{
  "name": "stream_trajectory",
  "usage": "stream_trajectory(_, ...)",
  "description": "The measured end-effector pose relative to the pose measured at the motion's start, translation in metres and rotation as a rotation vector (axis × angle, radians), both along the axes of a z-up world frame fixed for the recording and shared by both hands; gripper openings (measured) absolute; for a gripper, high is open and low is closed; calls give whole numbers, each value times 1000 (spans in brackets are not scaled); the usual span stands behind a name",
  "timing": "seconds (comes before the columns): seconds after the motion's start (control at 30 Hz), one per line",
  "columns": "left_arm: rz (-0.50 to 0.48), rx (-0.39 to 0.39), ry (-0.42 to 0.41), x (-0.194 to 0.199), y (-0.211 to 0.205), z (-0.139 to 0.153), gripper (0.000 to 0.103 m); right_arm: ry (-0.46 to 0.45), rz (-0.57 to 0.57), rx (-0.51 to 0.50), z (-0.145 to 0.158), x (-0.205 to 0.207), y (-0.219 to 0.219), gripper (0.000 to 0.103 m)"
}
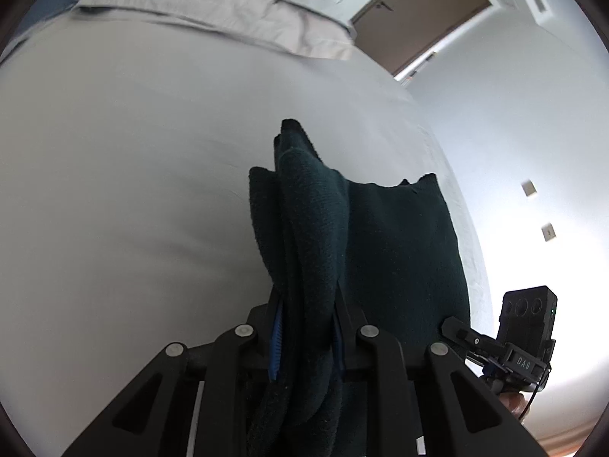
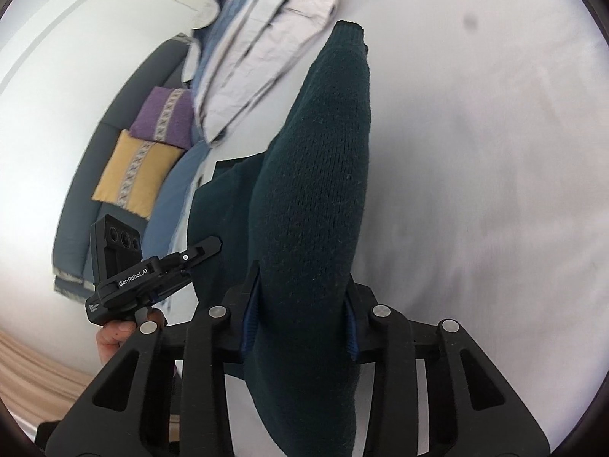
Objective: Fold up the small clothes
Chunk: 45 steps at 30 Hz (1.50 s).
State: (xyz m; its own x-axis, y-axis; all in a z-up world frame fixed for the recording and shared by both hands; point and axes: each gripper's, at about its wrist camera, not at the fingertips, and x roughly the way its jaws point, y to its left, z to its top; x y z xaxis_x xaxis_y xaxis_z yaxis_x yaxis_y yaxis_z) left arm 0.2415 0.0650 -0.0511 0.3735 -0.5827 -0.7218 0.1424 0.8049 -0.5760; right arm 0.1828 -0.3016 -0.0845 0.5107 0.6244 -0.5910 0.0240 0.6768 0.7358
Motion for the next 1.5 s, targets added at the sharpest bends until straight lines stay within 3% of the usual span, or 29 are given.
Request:
stream_trajectory(0.27,-68,13,-46,-108,-17,31,22,-39,-2,72,40,-127,-10,33)
stream_trajectory(0.4,-107,50,-64,-154,-27,28,23,-33,-17,116,33,-185,-15,33)
stream_trajectory(0.53,-136,109,-59,-180,-37,3,23,-1,-36,140,10,-220,-20,33)
stream_trajectory(0.63,-134,161,-34,-180,-46,-31,24,25,-58,121,-17,-225,-26,33)
stream_trajectory(0.7,-128,249,-48,-180,-54,-52,26,104,-80,125,-51,-223,-34,33)
stream_trajectory(0.8,-113,269,-75,-184,-57,-62,29,82,-102,239,-76,-234,-47,31)
stream_trajectory(0.93,-125,331,-119,-192,-63,-59,29,58,-90,188,-70,-232,-36,33)
stream_trajectory(1.27,-124,376,-161,-188,-73,-60,38,44,-95,188,-74,-216,-41,33)
stream_trajectory(1.5,-113,397,-175,-189,-69,-58,47,49,-130,122,-58,-222,-48,38)
